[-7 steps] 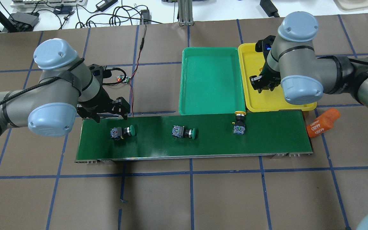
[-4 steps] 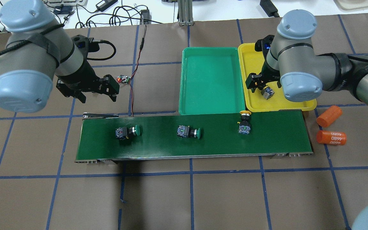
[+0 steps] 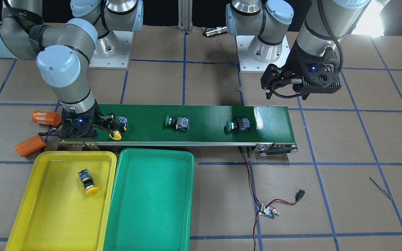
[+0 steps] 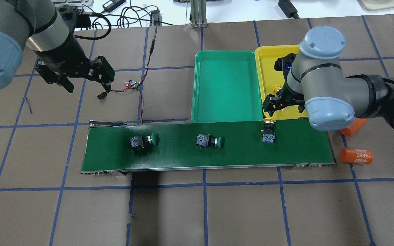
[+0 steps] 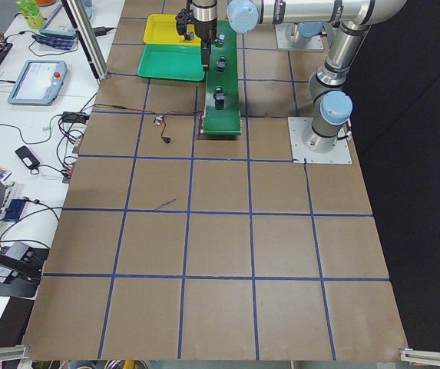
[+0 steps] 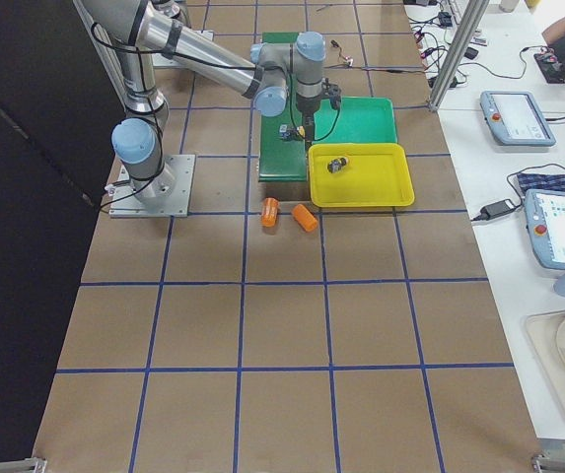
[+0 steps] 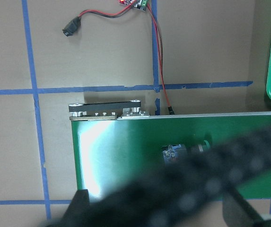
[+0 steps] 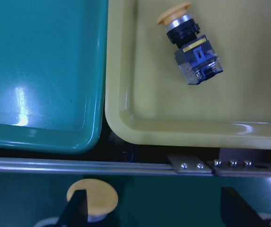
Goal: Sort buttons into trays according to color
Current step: 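Grasp the next yellow-capped button on the belt with the right gripper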
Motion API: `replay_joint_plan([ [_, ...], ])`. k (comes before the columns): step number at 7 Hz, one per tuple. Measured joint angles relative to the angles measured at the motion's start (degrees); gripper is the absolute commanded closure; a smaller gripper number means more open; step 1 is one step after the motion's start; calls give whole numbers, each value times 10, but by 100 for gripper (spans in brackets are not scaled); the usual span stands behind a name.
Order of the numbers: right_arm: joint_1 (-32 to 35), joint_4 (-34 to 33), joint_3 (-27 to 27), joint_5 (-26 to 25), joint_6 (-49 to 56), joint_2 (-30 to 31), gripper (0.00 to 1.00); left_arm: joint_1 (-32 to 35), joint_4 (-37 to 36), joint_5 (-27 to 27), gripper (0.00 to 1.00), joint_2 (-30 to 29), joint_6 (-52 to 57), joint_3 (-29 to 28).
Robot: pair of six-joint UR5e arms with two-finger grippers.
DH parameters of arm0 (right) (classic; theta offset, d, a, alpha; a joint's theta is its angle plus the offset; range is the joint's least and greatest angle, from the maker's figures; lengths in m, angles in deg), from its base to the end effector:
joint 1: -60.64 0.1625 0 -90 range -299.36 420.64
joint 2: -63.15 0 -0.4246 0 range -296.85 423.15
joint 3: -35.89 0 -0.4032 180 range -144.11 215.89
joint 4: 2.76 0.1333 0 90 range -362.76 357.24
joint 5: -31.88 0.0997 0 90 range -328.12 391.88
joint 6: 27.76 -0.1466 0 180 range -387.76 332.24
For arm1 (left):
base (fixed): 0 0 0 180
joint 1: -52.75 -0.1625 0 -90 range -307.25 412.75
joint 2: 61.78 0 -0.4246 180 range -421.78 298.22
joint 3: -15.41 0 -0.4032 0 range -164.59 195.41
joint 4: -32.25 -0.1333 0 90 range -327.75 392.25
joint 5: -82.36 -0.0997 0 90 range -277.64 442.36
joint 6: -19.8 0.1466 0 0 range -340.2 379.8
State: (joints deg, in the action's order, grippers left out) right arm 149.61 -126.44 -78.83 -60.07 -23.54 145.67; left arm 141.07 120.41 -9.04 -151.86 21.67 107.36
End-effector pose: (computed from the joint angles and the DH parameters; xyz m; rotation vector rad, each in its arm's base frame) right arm 0.1193 -0.5021 0.2247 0.0858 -3.1050 0.0377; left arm -0.1149 -0.5063 0.4259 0.0052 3.1173 0.0063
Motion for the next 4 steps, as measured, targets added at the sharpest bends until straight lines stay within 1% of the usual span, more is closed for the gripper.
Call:
replay_joint_plan([
  [2, 2, -6, -51, 5, -13, 30, 0, 14, 5, 2, 0, -2, -40, -4],
  [4, 2, -7, -70, 11, -16, 36, 0, 23, 8, 2, 0, 1, -51, -8],
])
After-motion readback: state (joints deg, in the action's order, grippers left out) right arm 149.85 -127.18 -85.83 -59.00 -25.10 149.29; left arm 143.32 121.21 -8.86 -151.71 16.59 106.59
